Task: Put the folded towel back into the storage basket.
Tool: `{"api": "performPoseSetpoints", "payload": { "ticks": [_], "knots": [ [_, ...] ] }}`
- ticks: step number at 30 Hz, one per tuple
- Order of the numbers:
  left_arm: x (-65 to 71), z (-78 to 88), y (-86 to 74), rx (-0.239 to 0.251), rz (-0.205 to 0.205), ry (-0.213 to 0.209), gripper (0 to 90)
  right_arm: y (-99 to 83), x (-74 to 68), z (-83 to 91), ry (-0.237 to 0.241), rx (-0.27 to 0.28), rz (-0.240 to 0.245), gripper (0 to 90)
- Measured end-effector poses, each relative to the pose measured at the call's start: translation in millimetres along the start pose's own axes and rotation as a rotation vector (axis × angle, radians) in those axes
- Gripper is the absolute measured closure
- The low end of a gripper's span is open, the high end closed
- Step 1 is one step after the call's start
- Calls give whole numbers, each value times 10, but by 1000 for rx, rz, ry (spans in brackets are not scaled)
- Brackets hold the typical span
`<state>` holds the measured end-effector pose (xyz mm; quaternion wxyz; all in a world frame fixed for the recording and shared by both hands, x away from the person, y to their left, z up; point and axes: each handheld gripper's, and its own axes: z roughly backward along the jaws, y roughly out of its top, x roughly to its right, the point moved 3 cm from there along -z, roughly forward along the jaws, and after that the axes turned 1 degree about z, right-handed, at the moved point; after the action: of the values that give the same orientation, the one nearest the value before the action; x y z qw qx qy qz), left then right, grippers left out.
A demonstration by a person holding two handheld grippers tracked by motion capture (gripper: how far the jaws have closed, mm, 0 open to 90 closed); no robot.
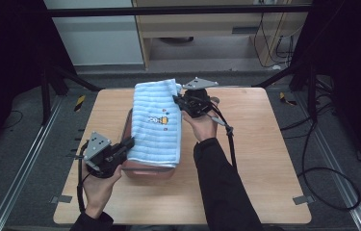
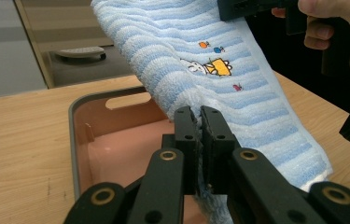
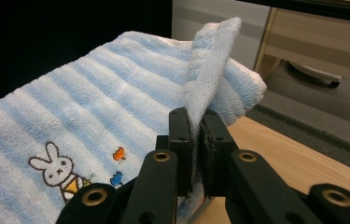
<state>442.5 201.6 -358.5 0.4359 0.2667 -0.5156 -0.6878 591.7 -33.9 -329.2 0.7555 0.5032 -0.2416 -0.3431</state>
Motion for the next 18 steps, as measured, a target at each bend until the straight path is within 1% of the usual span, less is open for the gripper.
{"api": "performPoseSetpoints", "payload": {
  "ticks": [4,7,11,12,15,18],
  "knots": [
    [-60,6,-3,1,3,10,857,25,-36,-77,7,7,-3,847],
    [-116,-13,-23,-2,17,16,857,30,-49,-134,10,11,-8,847],
    [-142,-51,-52,-9,21,19,857,10,-47,-210,11,4,-17,847],
    [-149,-61,-63,-15,15,21,857,3,-45,-229,11,2,-13,847],
    [-172,-100,-82,-23,19,27,857,-20,-42,-281,11,-2,-15,848],
    [-189,-146,-118,-35,17,33,857,-45,-45,-332,8,-12,-7,848]
  ]
}}
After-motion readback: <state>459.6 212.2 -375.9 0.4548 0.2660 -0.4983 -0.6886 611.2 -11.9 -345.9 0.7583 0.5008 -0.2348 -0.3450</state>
